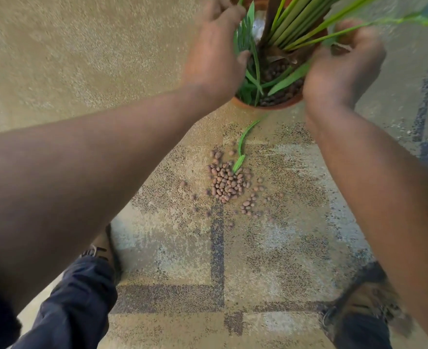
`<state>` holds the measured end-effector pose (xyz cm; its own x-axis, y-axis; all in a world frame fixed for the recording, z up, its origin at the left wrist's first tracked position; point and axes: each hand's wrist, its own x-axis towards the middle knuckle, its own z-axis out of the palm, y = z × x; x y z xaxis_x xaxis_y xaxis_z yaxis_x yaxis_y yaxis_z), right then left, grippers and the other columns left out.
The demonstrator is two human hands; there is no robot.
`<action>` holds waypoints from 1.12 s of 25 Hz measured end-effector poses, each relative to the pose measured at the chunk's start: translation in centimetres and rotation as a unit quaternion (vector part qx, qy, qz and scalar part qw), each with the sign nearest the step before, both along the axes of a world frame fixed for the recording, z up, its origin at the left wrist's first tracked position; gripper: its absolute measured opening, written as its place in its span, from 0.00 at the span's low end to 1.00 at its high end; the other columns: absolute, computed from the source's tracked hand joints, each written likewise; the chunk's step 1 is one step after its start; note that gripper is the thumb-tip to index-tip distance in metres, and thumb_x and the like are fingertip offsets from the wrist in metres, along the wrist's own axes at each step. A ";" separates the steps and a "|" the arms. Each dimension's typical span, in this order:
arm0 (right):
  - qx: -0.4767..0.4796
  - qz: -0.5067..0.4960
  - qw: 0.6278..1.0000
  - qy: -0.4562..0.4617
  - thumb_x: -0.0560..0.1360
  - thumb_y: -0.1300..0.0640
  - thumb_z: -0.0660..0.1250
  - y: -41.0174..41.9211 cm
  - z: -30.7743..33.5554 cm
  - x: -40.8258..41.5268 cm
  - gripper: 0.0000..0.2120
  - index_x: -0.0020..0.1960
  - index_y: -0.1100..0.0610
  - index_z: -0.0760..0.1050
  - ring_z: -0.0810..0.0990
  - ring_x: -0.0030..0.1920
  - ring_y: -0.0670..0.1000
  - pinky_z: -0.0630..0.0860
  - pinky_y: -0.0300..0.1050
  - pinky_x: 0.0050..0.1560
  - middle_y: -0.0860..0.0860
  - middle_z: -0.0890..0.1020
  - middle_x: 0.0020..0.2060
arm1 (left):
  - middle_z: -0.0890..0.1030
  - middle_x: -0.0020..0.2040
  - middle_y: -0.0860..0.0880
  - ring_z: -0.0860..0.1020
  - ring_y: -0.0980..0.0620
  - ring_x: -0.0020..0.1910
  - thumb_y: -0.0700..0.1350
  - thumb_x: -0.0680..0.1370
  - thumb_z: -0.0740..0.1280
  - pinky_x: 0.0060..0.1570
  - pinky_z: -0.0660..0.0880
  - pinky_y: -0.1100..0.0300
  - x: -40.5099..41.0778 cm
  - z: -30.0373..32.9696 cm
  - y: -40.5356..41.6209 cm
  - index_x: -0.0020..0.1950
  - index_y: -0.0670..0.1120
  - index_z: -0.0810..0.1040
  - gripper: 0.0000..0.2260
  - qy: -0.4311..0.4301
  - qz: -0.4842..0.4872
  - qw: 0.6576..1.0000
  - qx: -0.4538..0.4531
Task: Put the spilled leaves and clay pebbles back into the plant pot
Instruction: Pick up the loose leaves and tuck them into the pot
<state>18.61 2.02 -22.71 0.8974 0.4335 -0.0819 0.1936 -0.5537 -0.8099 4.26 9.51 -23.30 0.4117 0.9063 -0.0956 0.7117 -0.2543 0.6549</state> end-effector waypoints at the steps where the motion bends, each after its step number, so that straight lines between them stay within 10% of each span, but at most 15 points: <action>1: -0.036 0.032 0.999 -0.012 0.75 0.66 0.67 0.1 -0.7 0.1 0.10 0.52 0.54 0.80 0.80 0.40 0.35 0.73 0.26 0.42 0.46 0.82 0.44 | 0.72 0.66 0.48 0.74 0.55 0.58 0.40 0.76 0.74 0.60 0.78 0.63 0.1 -0.7 0.2 0.70 0.42 0.75 0.23 0.022 -0.027 0.999 0.004; 10: -0.097 0.148 0.983 -0.052 0.76 0.67 0.63 -0.9 -2.6 -0.4 0.15 0.61 0.57 0.76 0.78 0.48 0.44 0.68 0.23 0.43 0.45 0.79 0.48 | 0.63 0.79 0.38 0.64 0.37 0.77 0.43 0.82 0.65 0.76 0.63 0.45 -1.9 -2.2 -1.3 0.61 0.41 0.78 0.10 0.134 -0.175 0.975 0.015; 14: -0.055 0.100 0.993 -0.030 0.73 0.68 0.65 -5.5 -2.8 -2.9 0.11 0.49 0.53 0.70 0.77 0.44 0.46 0.76 0.33 0.42 0.50 0.76 0.49 | 0.77 0.56 0.37 0.74 0.36 0.55 0.37 0.78 0.65 0.54 0.72 0.45 -4.2 -1.9 -4.8 0.50 0.39 0.77 0.03 0.056 -0.154 0.977 0.136; 17: -0.198 0.209 0.951 0.113 0.76 0.65 0.68 -10.0 -4.4 -5.6 0.11 0.45 0.49 0.74 0.81 0.41 0.47 0.81 0.41 0.38 0.46 0.80 0.44 | 0.76 0.57 0.44 0.74 0.43 0.57 0.36 0.79 0.66 0.60 0.72 0.53 -5.6 -3.1 -8.0 0.53 0.44 0.77 0.06 0.076 -0.129 0.988 -0.035; 21: -0.322 0.351 0.844 0.247 0.77 0.64 0.69 -12.4 -7.3 -8.0 0.20 0.67 0.50 0.76 0.82 0.49 0.51 0.83 0.43 0.44 0.51 0.77 0.66 | 0.74 0.71 0.47 0.72 0.44 0.71 0.33 0.79 0.63 0.72 0.68 0.51 -5.8 -5.9 -10.3 0.66 0.47 0.77 0.18 0.153 -0.153 0.926 -0.308; 24: -0.396 0.429 0.787 0.202 0.78 0.59 0.69 -11.9 -9.3 -8.8 0.23 0.71 0.49 0.72 0.76 0.64 0.59 0.76 0.59 0.66 0.56 0.71 0.71 | 0.66 0.78 0.46 0.61 0.38 0.78 0.35 0.78 0.62 0.77 0.55 0.34 -4.4 -6.9 -10.4 0.76 0.49 0.68 0.26 0.169 -0.189 0.894 -0.370; 28: -0.454 0.440 0.766 0.119 0.79 0.56 0.66 -11.2 -10.1 -8.6 0.10 0.60 0.53 0.75 0.75 0.61 0.60 0.76 0.65 0.61 0.57 0.73 0.62 | 0.57 0.81 0.49 0.51 0.36 0.79 0.46 0.83 0.60 0.75 0.46 0.33 -2.7 -7.9 -10.2 0.80 0.57 0.62 0.25 0.231 -0.210 0.876 -0.369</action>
